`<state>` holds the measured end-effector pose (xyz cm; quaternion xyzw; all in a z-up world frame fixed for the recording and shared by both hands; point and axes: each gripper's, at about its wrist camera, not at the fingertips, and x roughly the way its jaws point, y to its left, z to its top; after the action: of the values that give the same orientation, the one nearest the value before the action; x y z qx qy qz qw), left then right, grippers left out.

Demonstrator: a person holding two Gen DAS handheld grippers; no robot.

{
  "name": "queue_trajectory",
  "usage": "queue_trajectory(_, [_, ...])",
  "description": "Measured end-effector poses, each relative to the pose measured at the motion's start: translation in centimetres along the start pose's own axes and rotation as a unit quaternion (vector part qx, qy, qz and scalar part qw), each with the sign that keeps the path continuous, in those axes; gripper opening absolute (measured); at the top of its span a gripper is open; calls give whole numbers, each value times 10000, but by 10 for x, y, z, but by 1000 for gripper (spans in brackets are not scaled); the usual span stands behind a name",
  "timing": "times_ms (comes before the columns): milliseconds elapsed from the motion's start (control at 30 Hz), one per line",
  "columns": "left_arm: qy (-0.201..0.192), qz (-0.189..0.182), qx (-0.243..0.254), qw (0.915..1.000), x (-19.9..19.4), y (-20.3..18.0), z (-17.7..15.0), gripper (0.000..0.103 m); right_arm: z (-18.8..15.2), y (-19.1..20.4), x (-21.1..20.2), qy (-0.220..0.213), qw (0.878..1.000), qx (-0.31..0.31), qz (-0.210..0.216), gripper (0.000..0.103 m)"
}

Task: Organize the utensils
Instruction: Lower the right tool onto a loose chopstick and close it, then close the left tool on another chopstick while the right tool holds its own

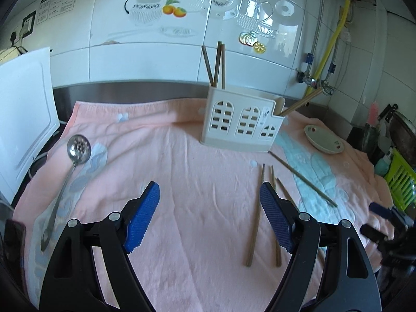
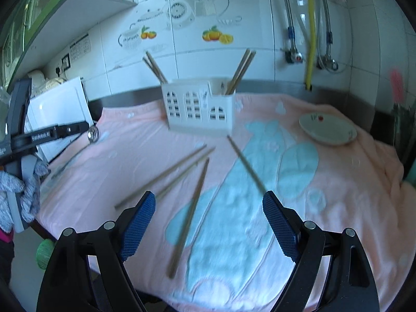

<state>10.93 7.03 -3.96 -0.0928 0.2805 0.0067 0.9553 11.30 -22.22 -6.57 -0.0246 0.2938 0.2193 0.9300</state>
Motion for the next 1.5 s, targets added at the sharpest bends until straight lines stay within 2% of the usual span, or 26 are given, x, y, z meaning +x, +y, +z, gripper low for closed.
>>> queue_trajectory(167, [55,-76,-78,9999,-4,4,-14,78,-21,17,5,123,9999,59,27,75])
queue_trajectory(333, [93,-84,-60,9999,-9,8,-24,78,-37,30,18,294,9993,235,53,62])
queue_trajectory(567, [64,-46,-182,9998,-19,21,-34,78,-42,35,35,382,9977,541,124,39])
queue_trajectory(933, [141,17,-207,9997,-24,29,-50,77,-49,32,59,637,9943,851,-88,21])
queue_trajectory(1100, [218,-28,-136,9997,-21,22,-57,77,-50,31,61,641,9942,810,-287,8])
queue_trajectory(1500, [468,-369,233,9979,-7,-18,-67,72,-50,24,55,519,9947,819,-351,6])
